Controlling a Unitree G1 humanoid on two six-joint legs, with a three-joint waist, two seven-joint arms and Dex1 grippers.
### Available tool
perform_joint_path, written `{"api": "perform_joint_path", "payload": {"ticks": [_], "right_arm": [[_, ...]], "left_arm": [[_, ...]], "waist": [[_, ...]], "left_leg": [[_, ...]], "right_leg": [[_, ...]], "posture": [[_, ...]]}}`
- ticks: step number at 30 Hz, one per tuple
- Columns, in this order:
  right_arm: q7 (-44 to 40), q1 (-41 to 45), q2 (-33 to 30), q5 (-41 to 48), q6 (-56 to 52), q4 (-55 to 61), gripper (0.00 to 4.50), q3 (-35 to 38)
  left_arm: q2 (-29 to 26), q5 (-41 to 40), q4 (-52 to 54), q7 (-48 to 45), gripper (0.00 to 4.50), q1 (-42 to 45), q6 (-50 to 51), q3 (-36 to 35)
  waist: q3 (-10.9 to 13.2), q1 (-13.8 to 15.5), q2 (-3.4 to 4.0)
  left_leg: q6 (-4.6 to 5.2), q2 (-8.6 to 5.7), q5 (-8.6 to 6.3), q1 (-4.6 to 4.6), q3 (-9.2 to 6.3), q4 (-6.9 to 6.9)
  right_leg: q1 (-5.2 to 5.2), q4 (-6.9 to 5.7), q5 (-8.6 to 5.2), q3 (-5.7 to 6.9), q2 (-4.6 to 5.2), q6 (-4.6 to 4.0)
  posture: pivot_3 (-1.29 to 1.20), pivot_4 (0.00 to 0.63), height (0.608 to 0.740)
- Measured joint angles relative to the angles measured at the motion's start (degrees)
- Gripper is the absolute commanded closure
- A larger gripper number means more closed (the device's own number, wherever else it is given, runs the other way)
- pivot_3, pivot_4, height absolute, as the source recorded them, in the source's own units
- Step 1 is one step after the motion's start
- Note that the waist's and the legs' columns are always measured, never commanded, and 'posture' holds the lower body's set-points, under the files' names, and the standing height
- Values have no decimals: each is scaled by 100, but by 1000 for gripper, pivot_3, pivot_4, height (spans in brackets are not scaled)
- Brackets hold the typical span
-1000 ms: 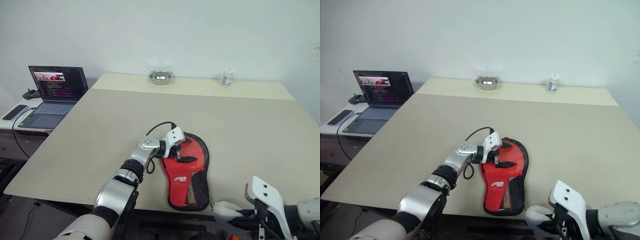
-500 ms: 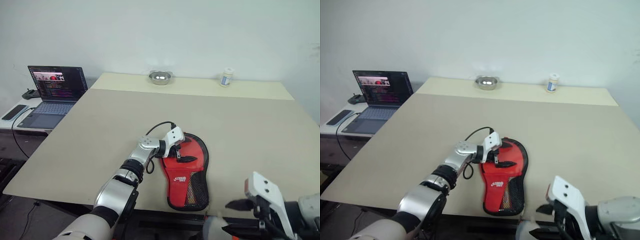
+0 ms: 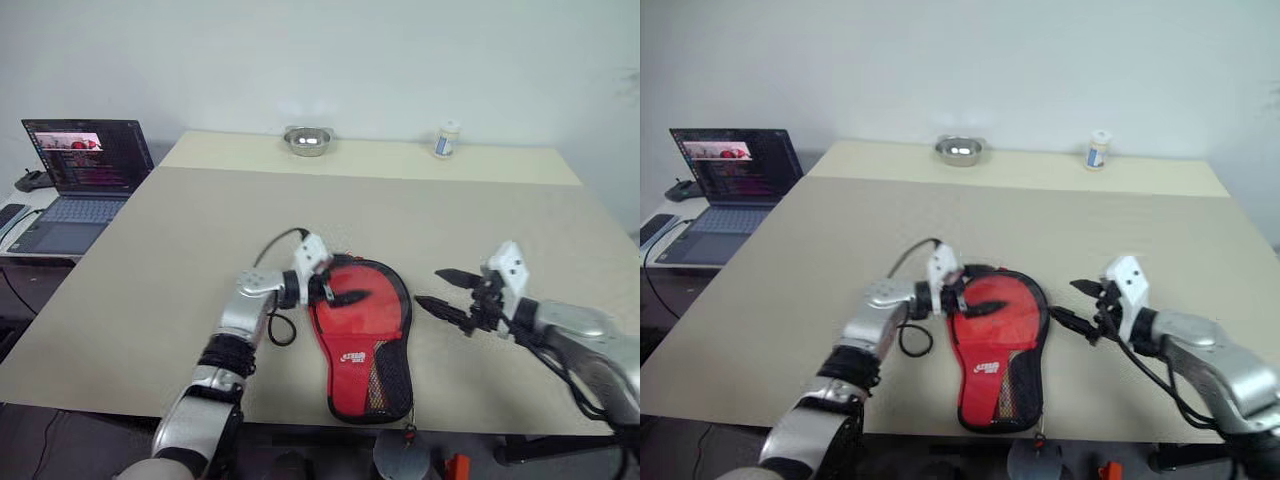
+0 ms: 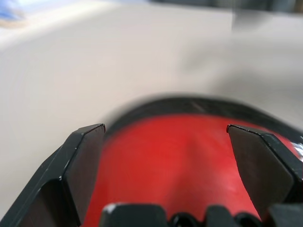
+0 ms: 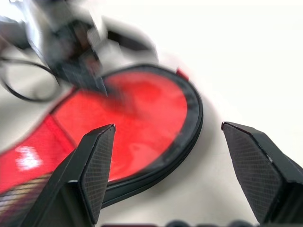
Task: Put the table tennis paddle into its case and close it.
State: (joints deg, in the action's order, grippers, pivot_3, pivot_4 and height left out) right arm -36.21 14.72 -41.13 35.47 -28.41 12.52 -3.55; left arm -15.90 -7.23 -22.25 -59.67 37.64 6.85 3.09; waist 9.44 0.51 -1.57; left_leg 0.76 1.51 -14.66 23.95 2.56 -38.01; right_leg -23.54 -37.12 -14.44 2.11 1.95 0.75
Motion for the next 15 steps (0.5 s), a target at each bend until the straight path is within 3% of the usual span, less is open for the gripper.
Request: {"api": "perform_joint_path", "payload": {"ticks": [3,8,15], "right_arm": [[-321,329,264,-423,631,-697,588,5],[-975,448,95,-746,1061,-1713,588,279],[-1099,142,-70,-839,1012,-1469,588,728]], "left_arm": [[-92,-65,724,337,0,-344,501,-8],[-285,-60,1404,836,0,-720,984,-5],[-253,73,1153,1330,0,-661,648,44]], "waist": [[4,16,5],[11,71,12],[11,75,14]], "left_leg": [[0,-3,-1,0,3,2],[1,-6,0,-4,5,-9],[-3,6,3,-16,7,-8]], "right_leg": [[2,10,0,-1,3,-1],[8,5,1,-1,8,-2],[11,-5,2,-4,-2,-3]], "posture": [[0,150,740],[0,150,740],[0,150,740]]}}
